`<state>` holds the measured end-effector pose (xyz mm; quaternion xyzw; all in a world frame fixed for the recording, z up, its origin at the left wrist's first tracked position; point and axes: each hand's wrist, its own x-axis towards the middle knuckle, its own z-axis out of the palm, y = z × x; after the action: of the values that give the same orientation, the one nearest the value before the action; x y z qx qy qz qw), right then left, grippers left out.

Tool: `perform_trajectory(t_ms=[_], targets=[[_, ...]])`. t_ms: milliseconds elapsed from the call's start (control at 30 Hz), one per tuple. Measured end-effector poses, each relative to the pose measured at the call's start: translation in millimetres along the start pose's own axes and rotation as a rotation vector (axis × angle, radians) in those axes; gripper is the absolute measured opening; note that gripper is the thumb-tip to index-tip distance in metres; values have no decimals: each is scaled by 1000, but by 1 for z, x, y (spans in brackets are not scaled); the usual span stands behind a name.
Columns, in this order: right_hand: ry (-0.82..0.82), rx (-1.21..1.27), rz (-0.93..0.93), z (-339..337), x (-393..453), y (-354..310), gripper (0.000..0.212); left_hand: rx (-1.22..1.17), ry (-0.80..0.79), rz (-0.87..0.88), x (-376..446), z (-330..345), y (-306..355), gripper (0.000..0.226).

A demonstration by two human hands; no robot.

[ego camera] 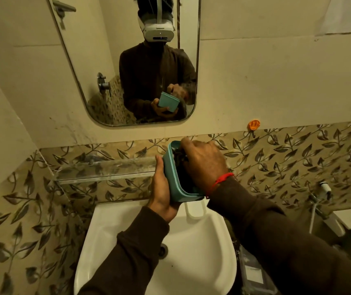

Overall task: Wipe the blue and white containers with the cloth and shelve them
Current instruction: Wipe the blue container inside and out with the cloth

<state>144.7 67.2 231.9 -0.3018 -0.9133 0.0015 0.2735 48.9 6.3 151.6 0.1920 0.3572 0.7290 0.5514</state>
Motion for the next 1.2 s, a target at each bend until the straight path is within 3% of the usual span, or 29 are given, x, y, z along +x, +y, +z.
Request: perform_trajectory(t_ms=[433, 533, 667, 767, 900, 1033, 1200], targets=[[-522, 230, -532, -17, -17, 2, 23, 24, -37, -18, -11, -28, 21, 74], [-366, -8, -646, -16, -9, 6, 22, 10, -27, -107, -14, -25, 3, 71], [-204, -311, -495, -1, -8, 4, 40, 73, 31, -54, -12, -20, 2, 68], [-229, -369, -354, 11, -11, 3, 49, 186, 92, -11, -7, -21, 8, 69], [-279, -374, -383, 21, -17, -1, 50, 249, 174, 43, -6, -17, 13, 74], [-345, -221, -401, 28, -21, -9, 50, 265, 201, 99, -4, -16, 23, 76], [-491, 425, -41, 14, -13, -14, 42, 135, 142, 106, -6, -23, 20, 69]])
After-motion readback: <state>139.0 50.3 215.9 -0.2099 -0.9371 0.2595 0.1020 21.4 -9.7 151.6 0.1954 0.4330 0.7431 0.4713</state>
